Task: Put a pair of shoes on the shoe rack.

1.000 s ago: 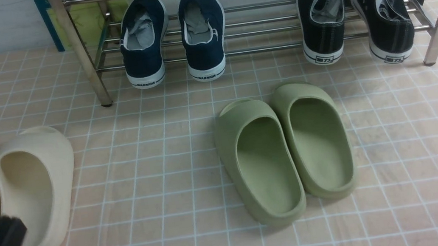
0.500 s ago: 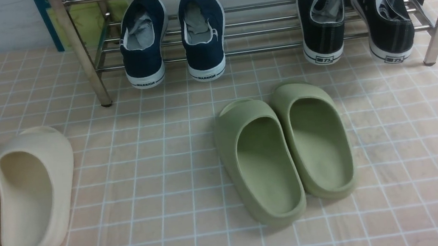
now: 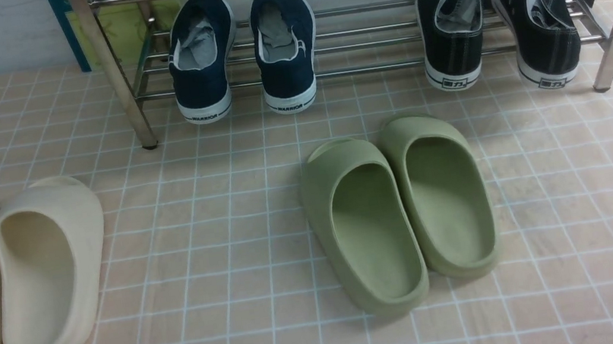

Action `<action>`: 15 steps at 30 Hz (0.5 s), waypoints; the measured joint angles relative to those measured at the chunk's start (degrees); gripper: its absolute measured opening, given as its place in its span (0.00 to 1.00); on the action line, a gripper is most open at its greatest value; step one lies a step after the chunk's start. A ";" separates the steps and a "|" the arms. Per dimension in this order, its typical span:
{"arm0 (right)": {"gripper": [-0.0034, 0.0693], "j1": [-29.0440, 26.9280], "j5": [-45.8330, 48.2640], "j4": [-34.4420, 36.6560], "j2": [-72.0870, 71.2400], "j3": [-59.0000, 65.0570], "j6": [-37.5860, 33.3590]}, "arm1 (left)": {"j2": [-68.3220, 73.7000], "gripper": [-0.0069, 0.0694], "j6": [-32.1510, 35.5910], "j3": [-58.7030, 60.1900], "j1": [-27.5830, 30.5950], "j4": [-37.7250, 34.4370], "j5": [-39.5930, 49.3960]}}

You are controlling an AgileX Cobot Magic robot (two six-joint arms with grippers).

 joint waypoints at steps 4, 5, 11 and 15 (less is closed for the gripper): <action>0.38 0.00 0.00 0.00 0.00 0.00 0.00 | 0.00 0.19 0.05 0.00 6.93 -1.79 0.61; 0.38 0.00 0.00 0.00 0.00 0.00 0.00 | 0.00 0.19 0.05 0.00 8.07 -2.44 1.08; 0.38 0.00 0.00 0.00 0.00 0.00 0.00 | 0.00 0.17 0.22 -0.08 9.33 -9.62 9.31; 0.38 0.00 0.00 0.00 0.00 0.00 0.00 | 0.00 0.10 3.55 -0.30 9.33 -10.86 10.42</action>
